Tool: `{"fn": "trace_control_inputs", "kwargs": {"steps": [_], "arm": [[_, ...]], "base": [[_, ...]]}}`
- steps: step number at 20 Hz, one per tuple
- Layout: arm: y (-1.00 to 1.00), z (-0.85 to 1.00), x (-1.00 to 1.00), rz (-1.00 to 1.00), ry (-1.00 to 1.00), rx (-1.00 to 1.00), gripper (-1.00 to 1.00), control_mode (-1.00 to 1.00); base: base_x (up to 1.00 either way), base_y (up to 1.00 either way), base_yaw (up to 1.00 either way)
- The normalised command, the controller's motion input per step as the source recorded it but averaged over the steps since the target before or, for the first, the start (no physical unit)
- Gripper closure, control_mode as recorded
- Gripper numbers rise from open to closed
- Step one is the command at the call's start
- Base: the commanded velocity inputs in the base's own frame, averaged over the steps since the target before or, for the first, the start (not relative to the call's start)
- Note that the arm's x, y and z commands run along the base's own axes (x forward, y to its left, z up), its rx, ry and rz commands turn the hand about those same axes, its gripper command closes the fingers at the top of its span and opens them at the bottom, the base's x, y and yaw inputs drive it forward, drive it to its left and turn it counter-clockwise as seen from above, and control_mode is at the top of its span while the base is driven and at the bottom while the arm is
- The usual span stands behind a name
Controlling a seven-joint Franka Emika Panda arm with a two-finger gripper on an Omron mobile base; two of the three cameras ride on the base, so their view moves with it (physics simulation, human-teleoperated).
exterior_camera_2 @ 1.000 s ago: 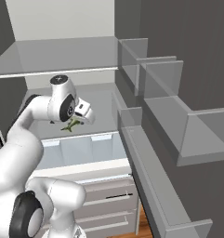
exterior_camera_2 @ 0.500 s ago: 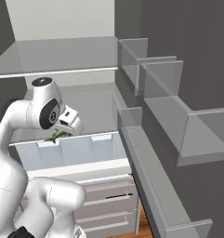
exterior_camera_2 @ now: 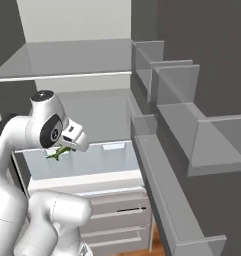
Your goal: Gather the potato and corn from the fridge and place them on a tray on the dining counter. Then gather the fishs from the fridge and place them on the other tray.
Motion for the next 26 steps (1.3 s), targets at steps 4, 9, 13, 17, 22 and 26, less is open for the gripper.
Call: {"fn": "trace_control_inputs", "kwargs": {"steps": [4, 9, 13, 17, 22, 26], "arm": [[0.00, 0.00, 0.00, 0.00, 0.00, 0.00, 1.00, 1.00], [0.00, 0.00, 0.00, 0.00, 0.00, 0.00, 1.00, 1.00], [0.00, 0.00, 0.00, 0.00, 0.00, 0.00, 1.00, 1.00], [0.00, 0.00, 0.00, 0.00, 0.00, 0.00, 1.00, 1.00], [0.00, 0.00, 0.00, 0.00, 0.00, 0.00, 1.00, 1.00], [0.00, 0.00, 0.00, 0.00, 0.00, 0.00, 1.00, 1.00]], "base": [[-0.43, -0.01, 0.20], [-0.58, -0.08, 0.42], [-0.86, -0.04, 0.33], [-0.88, -0.10, 0.06], [-0.78, -0.02, 0.11], [-0.63, -0.29, 0.26]]}}
